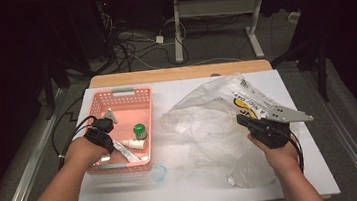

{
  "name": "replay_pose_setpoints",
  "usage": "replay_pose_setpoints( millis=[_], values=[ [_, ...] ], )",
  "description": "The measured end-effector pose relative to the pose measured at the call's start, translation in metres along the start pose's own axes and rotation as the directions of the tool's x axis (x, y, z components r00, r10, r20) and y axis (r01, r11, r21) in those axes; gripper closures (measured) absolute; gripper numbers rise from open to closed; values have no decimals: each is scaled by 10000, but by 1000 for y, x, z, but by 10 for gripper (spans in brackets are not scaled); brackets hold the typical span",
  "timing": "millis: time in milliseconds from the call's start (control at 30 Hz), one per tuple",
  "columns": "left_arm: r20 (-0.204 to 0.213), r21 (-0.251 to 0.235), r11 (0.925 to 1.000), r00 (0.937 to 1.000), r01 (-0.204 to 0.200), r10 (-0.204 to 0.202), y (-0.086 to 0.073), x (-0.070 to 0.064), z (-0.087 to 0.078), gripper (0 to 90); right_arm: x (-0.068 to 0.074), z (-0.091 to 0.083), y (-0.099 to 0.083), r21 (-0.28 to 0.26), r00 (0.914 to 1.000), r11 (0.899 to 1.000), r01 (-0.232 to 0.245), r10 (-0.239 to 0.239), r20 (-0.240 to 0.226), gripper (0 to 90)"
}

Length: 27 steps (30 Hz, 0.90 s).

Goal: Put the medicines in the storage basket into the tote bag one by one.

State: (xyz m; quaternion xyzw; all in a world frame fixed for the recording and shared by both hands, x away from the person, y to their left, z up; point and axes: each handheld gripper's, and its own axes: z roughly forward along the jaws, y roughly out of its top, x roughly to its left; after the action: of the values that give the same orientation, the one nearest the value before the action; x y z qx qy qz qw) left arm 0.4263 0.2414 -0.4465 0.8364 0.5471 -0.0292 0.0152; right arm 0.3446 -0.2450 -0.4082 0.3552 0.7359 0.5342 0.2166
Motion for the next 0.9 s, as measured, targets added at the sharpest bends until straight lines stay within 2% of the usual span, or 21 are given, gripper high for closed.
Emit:
replay_pose_setpoints(
  millis=[100,233,467,667,767,867,900],
  values=[
    [-206,113,9999,9998,-49,51,6,0,1,874,0,0,0,25,10000,10000,46,-46,8,900],
    [-337,-36,10000,9994,23,-24,15,-1,3,874,0,1,-1,45,10000,10000,68,-68,9,900],
    [-299,-862,9959,9991,257,-284,27,3,4,874,0,1,-2,82,10000,9999,76,-76,25,900],
    [-447,-1533,9877,9983,312,-384,27,4,5,874,0,2,-2,122,9999,9999,111,-111,38,900],
    [-510,-1895,9816,9981,240,-342,24,0,-1,873,1,2,-3,137,9999,9998,109,-110,43,900],
    [-412,-2329,9725,9991,7,-106,17,-6,-11,873,2,2,-3,167,9999,9998,130,-130,42,900],
    [-276,-2448,9694,9996,-171,107,14,-9,-14,873,2,2,-3,178,9999,9997,156,-157,36,900]
  ],
)
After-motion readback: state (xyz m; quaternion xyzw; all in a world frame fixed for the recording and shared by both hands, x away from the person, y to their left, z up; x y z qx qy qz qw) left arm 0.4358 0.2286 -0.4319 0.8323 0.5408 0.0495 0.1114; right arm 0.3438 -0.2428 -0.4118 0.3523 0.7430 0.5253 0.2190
